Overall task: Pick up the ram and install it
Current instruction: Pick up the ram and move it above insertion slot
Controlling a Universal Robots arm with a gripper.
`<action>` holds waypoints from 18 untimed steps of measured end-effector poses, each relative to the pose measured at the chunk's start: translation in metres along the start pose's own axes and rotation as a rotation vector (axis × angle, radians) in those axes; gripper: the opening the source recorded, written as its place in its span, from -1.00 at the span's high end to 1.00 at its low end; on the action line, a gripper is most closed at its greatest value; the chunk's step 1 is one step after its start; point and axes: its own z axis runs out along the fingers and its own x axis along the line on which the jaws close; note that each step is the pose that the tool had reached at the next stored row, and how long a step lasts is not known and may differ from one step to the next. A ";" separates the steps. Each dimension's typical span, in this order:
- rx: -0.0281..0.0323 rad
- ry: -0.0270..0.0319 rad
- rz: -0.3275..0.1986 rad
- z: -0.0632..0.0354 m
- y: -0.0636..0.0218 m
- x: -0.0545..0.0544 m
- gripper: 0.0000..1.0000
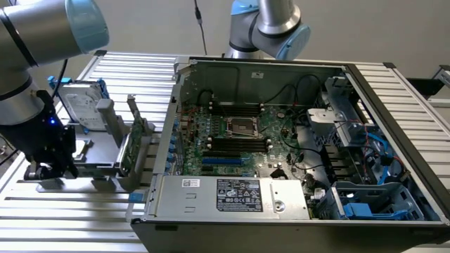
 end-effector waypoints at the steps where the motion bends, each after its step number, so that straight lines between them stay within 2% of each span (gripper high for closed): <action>1: -0.0002 0.0000 0.000 -0.0045 -0.0001 0.000 0.72; 12: -0.0003 -0.0001 0.000 -0.0544 -0.0032 -0.003 0.72; 18: -0.0004 -0.0001 0.000 -0.0812 -0.0114 -0.006 0.72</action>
